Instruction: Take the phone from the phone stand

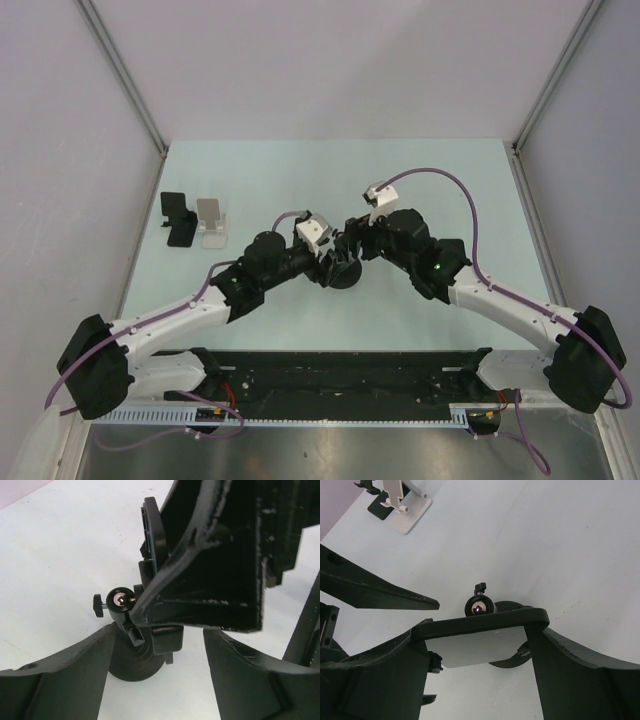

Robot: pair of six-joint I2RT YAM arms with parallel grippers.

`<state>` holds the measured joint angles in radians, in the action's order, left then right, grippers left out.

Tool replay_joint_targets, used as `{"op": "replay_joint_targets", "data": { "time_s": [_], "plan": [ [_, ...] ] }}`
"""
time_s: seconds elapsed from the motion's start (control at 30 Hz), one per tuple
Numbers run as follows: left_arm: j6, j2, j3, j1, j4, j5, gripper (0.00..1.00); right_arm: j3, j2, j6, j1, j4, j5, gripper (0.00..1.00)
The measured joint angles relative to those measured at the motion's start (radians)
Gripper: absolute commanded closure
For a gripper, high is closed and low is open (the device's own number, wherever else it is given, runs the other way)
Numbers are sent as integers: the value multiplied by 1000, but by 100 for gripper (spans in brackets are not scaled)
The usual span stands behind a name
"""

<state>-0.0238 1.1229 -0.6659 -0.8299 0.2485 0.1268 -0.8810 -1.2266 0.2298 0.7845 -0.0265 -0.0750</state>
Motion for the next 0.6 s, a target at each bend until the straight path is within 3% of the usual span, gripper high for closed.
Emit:
{"op": "replay_joint_targets", "data": {
  "time_s": [0.07, 0.17, 0.2, 0.27, 0.3, 0.4, 0.6],
  "plan": [
    [7, 19, -14, -6, 0, -21, 30, 0, 1, 1, 6, 1, -8, 100],
    [18, 39, -25, -13, -2, -39, 47, 0, 2, 2, 11, 3, -21, 100],
    [19, 42, -25, -16, -2, -46, 57, 0, 2, 3, 13, 4, -23, 100],
    [24, 47, -25, -19, 0, -44, 67, 0, 3, 4, 14, 3, -30, 100],
    [23, 48, -26, -24, 0, -53, 81, 0, 3, 5, 15, 5, -32, 100],
    [22, 48, -25, -33, -3, -65, 99, 0, 9, 5, 15, 11, -40, 100],
    [13, 40, -20, -37, -2, -70, 100, 0, 16, 5, 11, 19, -34, 100]
  ]
}}
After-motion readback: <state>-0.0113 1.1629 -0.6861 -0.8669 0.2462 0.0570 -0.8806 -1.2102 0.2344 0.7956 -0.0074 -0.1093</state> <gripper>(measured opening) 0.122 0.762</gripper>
